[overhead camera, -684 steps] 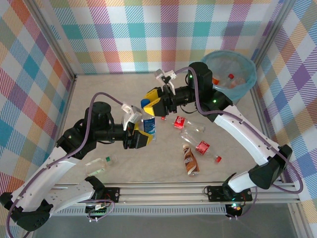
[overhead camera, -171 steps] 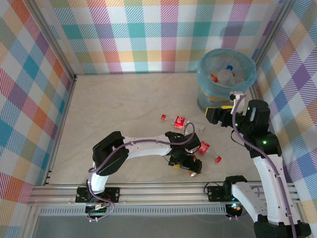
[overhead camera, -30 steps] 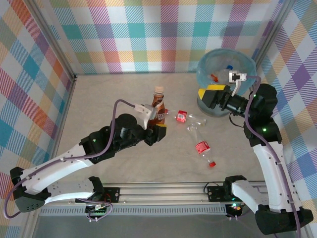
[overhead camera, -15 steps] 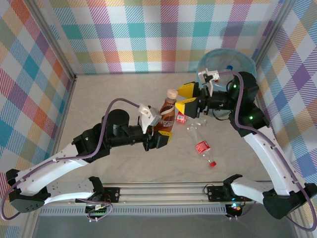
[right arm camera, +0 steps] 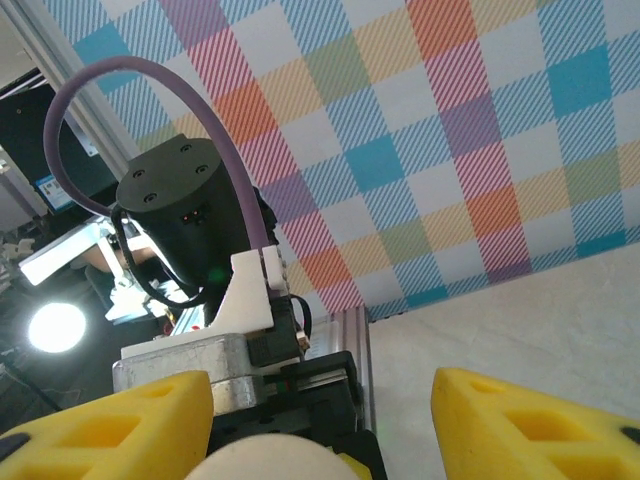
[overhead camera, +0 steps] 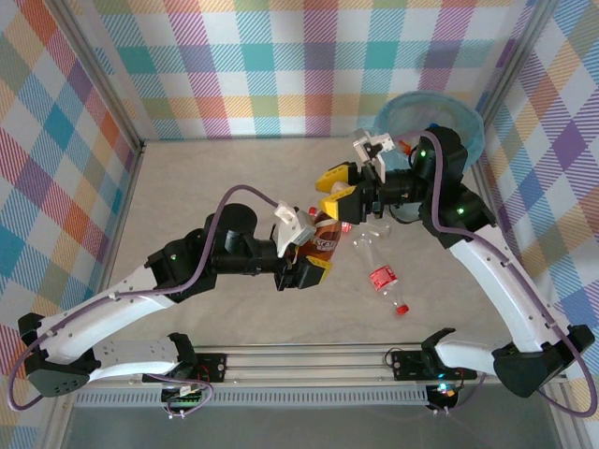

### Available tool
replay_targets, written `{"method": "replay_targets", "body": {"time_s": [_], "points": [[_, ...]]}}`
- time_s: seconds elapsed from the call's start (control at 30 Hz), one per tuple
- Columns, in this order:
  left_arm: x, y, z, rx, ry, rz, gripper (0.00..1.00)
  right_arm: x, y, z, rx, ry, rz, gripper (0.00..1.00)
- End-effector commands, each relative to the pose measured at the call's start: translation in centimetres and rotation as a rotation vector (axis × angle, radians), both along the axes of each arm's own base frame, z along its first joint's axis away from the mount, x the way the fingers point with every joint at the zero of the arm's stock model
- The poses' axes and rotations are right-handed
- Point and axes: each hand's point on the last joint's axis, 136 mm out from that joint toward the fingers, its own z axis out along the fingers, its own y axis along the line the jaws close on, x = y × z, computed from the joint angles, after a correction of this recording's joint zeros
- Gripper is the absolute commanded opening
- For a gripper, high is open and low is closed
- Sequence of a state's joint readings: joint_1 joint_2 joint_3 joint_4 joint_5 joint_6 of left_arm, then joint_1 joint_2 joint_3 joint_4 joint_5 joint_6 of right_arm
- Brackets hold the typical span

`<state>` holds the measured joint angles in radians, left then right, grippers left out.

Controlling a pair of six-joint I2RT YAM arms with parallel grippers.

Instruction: Put the plastic bottles in the bin

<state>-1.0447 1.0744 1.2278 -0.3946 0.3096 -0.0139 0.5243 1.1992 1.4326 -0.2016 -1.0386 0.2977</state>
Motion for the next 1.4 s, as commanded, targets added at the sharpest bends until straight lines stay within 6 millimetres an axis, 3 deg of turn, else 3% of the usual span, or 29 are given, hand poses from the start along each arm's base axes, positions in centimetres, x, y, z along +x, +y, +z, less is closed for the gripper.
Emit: {"method": "replay_targets", "body": {"time_s": [0.0, 0.3, 0.33, 0.4, 0.53, 0.67, 0.8, 0.93, 1.03, 1.13, 1.37], "points": [[-0.3, 0.3, 2.1, -0.05, -0.033, -0.018, 0.49, -0.8, -0.3, 0.8, 0.009, -0.048, 0.005, 0.56], [-0.1, 0.9, 2.6, -0.063, -0.051, 0.015, 0.5, -0.9, -0.2, 0.4, 0.0, -0.038, 0.02, 0.4], [-0.1, 1.0, 2.7, -0.066, -0.051, 0.017, 0.5, -0.9, -0.2, 0.4, 0.001, -0.037, 0.029, 0.36], [0.0, 1.1, 2.8, -0.077, -0.054, 0.023, 0.5, -0.9, -0.1, 0.5, 0.001, -0.035, 0.035, 0.11], [0.2, 1.4, 3.0, -0.085, -0.062, 0.044, 0.54, -0.8, -0.2, 0.7, 0.007, -0.05, 0.013, 0.09], [1.0, 2.5, 3.6, -0.099, -0.092, 0.115, 0.71, 0.3, -0.5, 1.1, 0.0, -0.069, -0.079, 0.08], [2.4, 4.4, 4.4, -0.132, -0.138, 0.243, 0.91, 1.5, -1.2, 1.6, -0.035, -0.106, -0.207, 0.13], [3.2, 6.6, 5.3, -0.165, -0.185, 0.344, 0.98, 3.0, -2.4, 2.5, -0.074, -0.174, -0.354, 0.11], [3.3, 7.3, 5.7, -0.173, -0.208, 0.37, 0.99, 5.4, -4.1, 3.0, -0.14, -0.221, -0.541, 0.11], [3.4, 7.6, 5.7, -0.16, -0.211, 0.382, 0.99, 9.1, -7.3, 3.7, -0.221, -0.284, -0.825, 0.12], [4.0, 7.3, 4.2, -0.11, -0.195, 0.401, 0.99, 15.8, -17.6, 6.5, -0.407, -0.446, -1.353, 0.14]]}}
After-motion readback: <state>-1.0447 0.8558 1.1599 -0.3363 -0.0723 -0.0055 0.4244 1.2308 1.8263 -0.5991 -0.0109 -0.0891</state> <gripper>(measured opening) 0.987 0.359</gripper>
